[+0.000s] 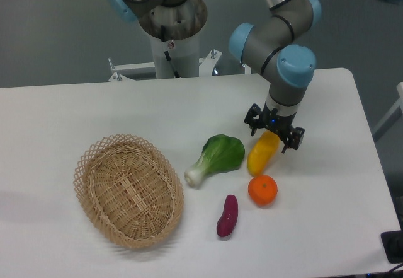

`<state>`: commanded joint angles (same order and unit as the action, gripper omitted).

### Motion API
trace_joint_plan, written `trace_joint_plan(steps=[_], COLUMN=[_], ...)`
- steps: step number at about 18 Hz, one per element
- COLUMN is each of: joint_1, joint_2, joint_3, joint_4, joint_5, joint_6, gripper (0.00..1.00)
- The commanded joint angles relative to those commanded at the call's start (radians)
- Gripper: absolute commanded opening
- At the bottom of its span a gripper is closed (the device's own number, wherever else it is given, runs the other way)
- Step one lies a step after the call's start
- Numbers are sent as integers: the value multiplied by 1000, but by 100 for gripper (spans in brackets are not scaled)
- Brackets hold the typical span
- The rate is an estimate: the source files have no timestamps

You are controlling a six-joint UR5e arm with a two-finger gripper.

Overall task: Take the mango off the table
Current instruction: 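Close the gripper around the top of the yellow mango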

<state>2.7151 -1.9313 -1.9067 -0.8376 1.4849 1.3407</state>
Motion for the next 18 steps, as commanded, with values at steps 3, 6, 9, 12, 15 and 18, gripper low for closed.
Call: trace_joint_plan(steps=[3, 6, 9, 12, 15, 18], joint_1=[-3, -11, -11, -11, -11, -11], joint_2=[-11, -26, -28, -28, -26, -22], joint_3=[-2, -9, -9, -9, -8, -3], joint_4=[8, 38, 44, 44, 46, 46], joint_5=[0, 24, 31, 31, 31, 31], joint_6=[-2, -5, -6, -11, -6, -5], gripper=[100, 100, 96, 79, 64, 52])
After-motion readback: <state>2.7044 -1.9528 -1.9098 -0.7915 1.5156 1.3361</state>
